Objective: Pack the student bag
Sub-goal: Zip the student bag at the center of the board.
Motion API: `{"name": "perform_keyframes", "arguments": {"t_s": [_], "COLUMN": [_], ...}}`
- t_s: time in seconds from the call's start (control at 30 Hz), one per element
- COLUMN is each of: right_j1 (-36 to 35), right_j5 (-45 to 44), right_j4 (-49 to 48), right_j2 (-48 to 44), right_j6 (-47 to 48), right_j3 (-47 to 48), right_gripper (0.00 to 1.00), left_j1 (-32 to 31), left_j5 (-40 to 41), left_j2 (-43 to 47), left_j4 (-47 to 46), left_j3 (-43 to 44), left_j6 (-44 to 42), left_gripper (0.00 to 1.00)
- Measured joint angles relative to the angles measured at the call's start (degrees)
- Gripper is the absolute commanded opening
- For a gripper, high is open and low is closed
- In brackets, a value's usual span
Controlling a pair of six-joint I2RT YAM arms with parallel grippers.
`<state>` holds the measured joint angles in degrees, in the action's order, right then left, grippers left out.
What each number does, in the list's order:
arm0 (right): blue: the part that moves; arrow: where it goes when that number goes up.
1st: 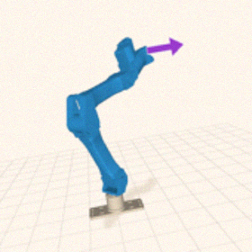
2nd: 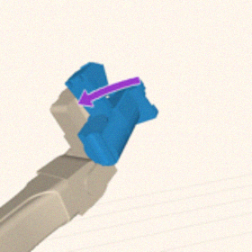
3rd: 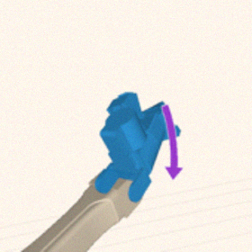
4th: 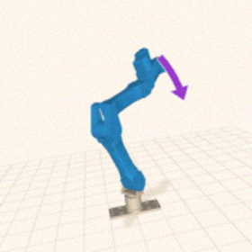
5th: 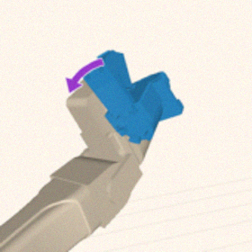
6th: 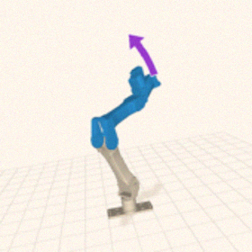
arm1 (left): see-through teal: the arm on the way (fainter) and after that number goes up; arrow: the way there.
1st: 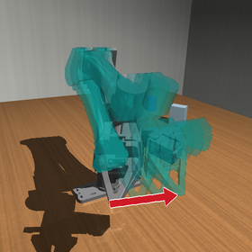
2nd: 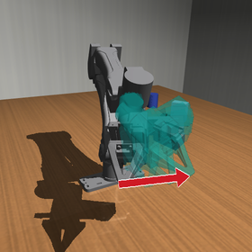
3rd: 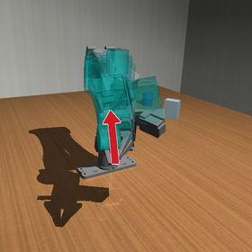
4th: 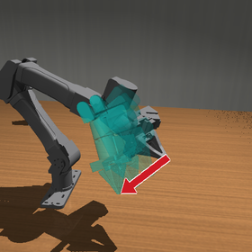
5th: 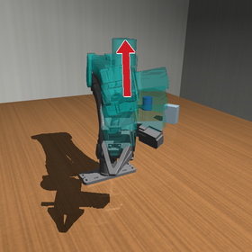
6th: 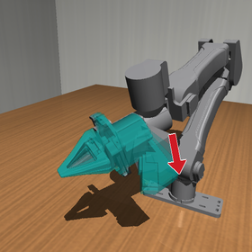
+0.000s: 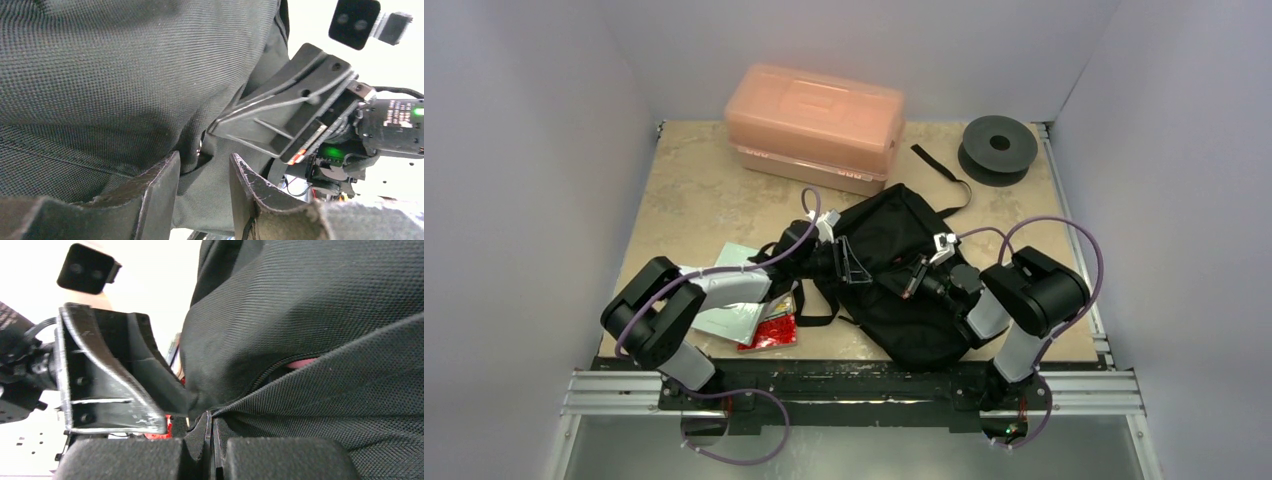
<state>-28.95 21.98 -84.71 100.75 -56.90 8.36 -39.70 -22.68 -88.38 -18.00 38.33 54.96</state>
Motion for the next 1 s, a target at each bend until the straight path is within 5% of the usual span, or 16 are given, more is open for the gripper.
{"name": "perform_keyframes", "arguments": {"t_s": [0.3, 0.87, 1.0], "right_j1": [-0.2, -1.2, -1.5], "right_j5": [0.0, -5.8, -7.6], "right_j4": [0.2, -1.7, -1.7], "right_j2": [-3.1, -0.8, -1.0], "right_j6": [4.2, 4.9, 5.1], "right_j3": [-1.1, -2.8, -2.8], "right_gripper": [0.00, 0.00, 0.00], "left_j1": [0.0, 0.0, 0.2], "left_j5": [-0.8, -2.1, -2.8], "left_j2": [-1.3, -8.9, -11.2], "left_j4": [-1.0, 3.6, 5.3], "left_j3": [-0.7, 5.6, 8.4], "left_j6": [0.5, -2.1, -2.3], "left_gripper": [0.29, 0.39, 0.10]}}
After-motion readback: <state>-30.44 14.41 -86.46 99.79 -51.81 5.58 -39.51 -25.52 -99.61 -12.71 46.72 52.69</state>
